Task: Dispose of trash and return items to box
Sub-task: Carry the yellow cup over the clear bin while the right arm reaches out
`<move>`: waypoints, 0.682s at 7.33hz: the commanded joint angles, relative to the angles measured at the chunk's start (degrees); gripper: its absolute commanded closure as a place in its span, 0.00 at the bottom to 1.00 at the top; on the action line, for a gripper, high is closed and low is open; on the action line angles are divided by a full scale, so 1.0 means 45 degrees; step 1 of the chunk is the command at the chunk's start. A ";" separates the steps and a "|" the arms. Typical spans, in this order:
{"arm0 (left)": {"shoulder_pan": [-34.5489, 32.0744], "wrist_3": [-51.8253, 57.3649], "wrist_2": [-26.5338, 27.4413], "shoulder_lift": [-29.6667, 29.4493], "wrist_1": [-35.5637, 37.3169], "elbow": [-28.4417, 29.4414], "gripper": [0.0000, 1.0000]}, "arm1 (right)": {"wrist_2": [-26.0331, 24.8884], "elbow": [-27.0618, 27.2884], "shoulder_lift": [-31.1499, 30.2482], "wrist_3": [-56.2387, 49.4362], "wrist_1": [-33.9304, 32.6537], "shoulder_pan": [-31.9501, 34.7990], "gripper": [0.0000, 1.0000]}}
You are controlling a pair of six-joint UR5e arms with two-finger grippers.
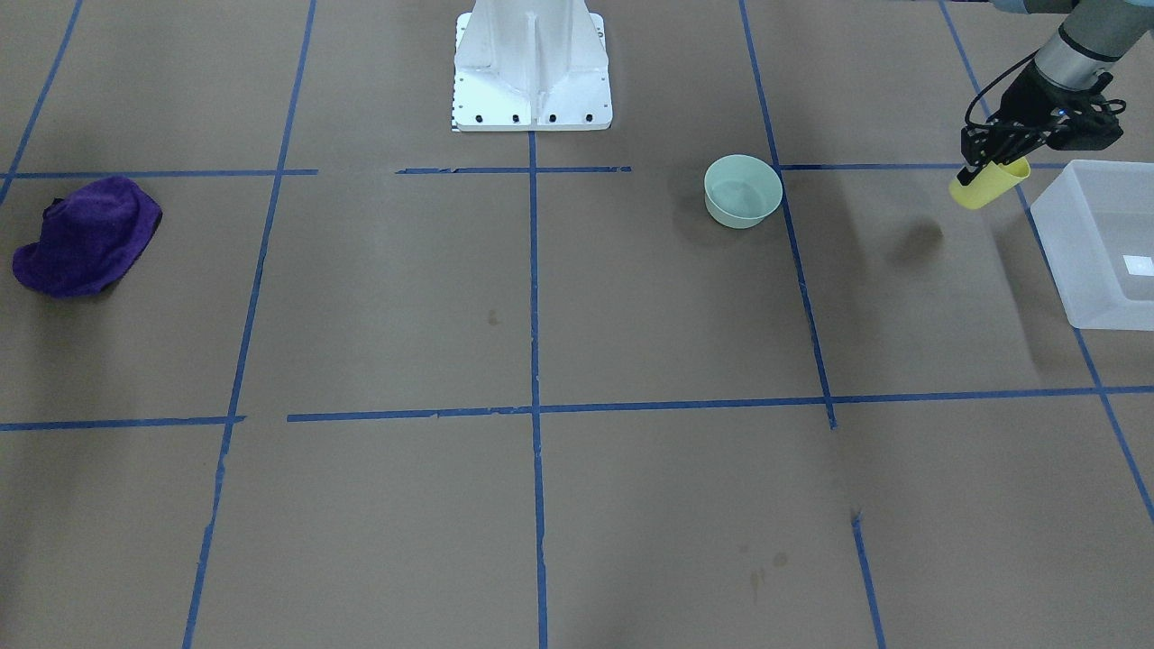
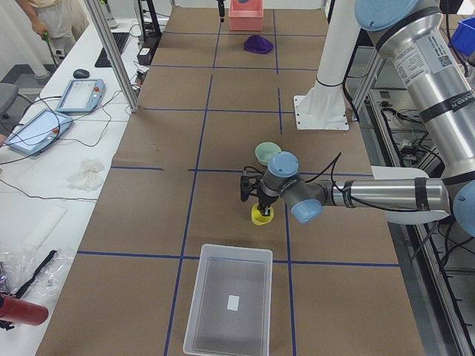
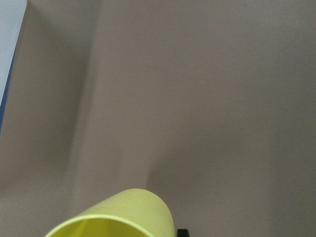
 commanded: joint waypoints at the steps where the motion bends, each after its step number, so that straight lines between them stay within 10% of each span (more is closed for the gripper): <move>1: -0.4105 0.5647 -0.0341 -0.1543 0.3596 0.0041 1.00 | -0.0017 0.0008 -0.0137 0.2149 0.1539 -0.0736 0.00; 3: -0.6945 1.0730 0.0686 -0.4953 0.7626 0.1341 1.00 | -0.0056 0.0066 -0.0178 0.3265 0.1955 -0.1283 0.00; 5: -0.7465 1.2840 0.0969 -0.6124 0.8033 0.4055 1.00 | -0.0095 0.0184 -0.0178 0.3700 0.1956 -0.1617 0.00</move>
